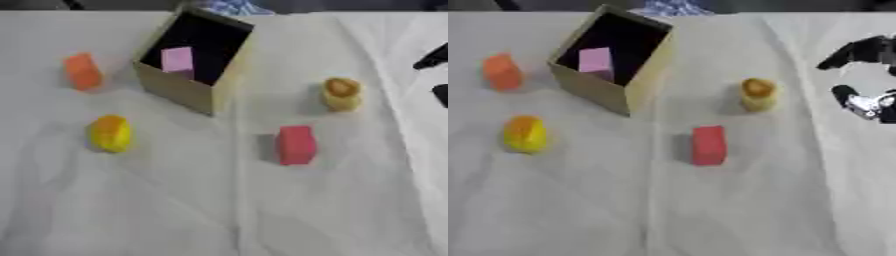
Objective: Pick up objects on the table and place them in the box.
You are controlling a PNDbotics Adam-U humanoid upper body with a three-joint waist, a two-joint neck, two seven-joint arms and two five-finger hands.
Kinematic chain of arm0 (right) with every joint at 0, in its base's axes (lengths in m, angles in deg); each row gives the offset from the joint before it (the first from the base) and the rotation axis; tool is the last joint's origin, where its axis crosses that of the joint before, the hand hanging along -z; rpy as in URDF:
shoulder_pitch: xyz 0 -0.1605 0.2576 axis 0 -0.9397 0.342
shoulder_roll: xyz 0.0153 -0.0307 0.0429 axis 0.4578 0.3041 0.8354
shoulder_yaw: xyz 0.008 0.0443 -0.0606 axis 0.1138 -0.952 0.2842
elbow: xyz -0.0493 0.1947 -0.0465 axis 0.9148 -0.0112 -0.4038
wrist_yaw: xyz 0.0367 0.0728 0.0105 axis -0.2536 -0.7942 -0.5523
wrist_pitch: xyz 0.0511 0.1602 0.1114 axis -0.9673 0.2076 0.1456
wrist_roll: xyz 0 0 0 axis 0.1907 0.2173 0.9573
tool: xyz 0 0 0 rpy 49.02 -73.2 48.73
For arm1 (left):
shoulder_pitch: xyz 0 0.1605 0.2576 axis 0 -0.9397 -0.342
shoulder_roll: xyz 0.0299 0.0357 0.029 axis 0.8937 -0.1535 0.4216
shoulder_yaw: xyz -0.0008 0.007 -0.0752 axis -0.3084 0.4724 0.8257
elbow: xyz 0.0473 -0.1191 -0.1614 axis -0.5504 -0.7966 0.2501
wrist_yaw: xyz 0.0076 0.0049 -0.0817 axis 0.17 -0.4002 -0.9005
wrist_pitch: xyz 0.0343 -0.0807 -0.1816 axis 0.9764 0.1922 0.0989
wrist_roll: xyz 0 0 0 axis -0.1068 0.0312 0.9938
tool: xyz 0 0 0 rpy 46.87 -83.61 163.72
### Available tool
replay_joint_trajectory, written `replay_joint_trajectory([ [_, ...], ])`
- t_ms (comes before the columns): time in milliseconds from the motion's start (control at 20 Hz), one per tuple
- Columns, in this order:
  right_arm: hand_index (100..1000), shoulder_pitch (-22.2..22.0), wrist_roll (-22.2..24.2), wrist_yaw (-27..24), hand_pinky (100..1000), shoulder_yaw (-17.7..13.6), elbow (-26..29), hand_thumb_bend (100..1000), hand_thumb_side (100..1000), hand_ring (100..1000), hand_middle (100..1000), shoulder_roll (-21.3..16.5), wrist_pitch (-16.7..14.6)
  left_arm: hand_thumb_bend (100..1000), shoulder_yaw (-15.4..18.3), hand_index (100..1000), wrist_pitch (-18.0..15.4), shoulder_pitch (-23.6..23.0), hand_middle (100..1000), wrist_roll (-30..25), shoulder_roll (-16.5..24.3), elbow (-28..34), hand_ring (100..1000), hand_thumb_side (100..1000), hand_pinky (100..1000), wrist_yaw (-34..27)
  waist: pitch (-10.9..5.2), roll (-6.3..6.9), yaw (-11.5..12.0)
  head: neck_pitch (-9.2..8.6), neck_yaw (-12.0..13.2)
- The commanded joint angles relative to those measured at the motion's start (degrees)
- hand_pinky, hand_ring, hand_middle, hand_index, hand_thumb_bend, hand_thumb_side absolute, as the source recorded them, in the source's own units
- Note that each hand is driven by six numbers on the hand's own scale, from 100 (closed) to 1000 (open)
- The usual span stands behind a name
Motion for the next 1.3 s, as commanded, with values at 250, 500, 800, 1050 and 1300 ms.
replay_joint_trajectory([
  [250,897,2.39,-0.07,1.28,900,-0.6,-0.47,100,719,869,835,-1.98,-0.2,427,-0.08,817,-0.07,0.57,638,-0.28,1.82,1.19,599,675,798,-0.23,-0.9,-0.16,0.0,-0.66,0.21],
  [500,892,5.58,0.31,3.32,895,1.05,-2.51,100,603,858,827,-1.17,-0.26,427,-0.25,816,-0.03,0.59,638,-0.46,1.88,1.19,599,676,798,-0.32,-0.89,-0.36,0.34,-0.69,-0.13],
  [800,889,12.77,2.96,7.3,899,5.18,-8.14,136,488,872,835,2.49,-2.18,425,-0.44,816,0.04,0.51,638,-0.68,1.99,1.19,598,678,798,-0.49,-0.78,-0.57,0.9,-0.88,-0.6],
  [1050,890,19.56,5.51,11.48,904,7.97,-16.05,184,470,885,840,7.71,-4.85,423,-0.49,815,0.09,0.44,637,-0.8,1.97,1.19,597,679,798,-0.61,-0.64,-0.61,1.15,-1.13,-0.7],
  [1300,894,24.85,6.98,15.34,908,9.41,-25.46,202,462,891,845,13.37,-7.33,421,-0.46,813,0.16,0.28,637,-0.81,1.82,1.19,597,681,798,-0.7,-0.54,-0.52,1.37,-1.34,-0.71],
])
